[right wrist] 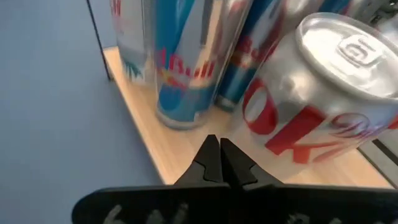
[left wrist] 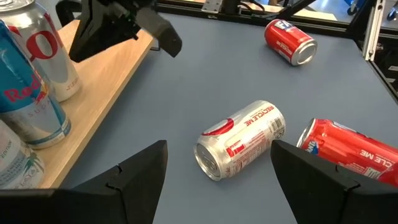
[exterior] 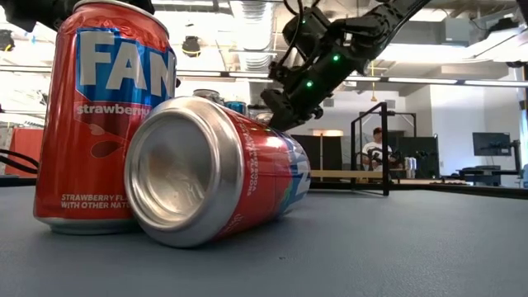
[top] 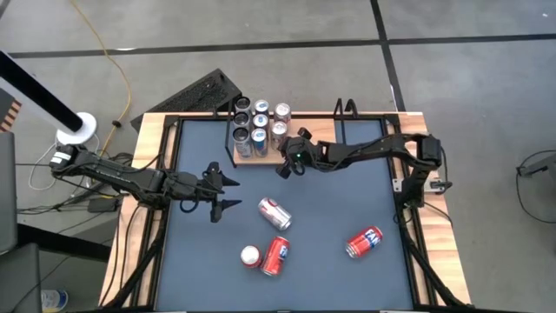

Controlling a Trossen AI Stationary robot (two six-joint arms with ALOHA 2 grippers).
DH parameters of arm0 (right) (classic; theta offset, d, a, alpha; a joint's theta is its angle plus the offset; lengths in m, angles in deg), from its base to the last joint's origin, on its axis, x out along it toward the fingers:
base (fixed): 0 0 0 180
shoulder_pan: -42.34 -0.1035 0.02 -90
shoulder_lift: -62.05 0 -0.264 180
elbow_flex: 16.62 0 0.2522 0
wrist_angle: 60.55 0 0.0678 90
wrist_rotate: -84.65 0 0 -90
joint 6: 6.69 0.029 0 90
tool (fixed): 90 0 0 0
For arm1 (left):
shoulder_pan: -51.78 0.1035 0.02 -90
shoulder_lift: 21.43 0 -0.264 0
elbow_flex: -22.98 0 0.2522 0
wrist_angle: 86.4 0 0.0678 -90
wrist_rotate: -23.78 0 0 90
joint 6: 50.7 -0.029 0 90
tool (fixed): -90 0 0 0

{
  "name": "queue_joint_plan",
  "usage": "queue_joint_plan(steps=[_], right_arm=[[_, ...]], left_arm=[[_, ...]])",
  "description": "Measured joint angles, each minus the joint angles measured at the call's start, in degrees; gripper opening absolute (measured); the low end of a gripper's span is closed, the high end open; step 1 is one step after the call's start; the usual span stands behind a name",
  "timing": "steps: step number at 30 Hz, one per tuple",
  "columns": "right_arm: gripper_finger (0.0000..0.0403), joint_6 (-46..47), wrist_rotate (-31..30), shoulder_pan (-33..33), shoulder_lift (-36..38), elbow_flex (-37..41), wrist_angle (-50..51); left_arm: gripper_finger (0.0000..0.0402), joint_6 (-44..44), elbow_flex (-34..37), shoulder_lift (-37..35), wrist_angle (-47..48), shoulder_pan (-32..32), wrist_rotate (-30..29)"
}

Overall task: Place canned beverage on shelf
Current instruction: Put the right silver soda can aligned with the other silver soda can on the shelf

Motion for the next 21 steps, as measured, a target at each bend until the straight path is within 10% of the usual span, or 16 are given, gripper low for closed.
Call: queue_joint_plan(steps=[21], right_arm=[[0.0000,-0.3,-2.1,0.9,-1.7,-0.8,-0.8]], left_arm=[[0.0275,-0.1,0.0,0.0,0.0,0.0,-0.6]])
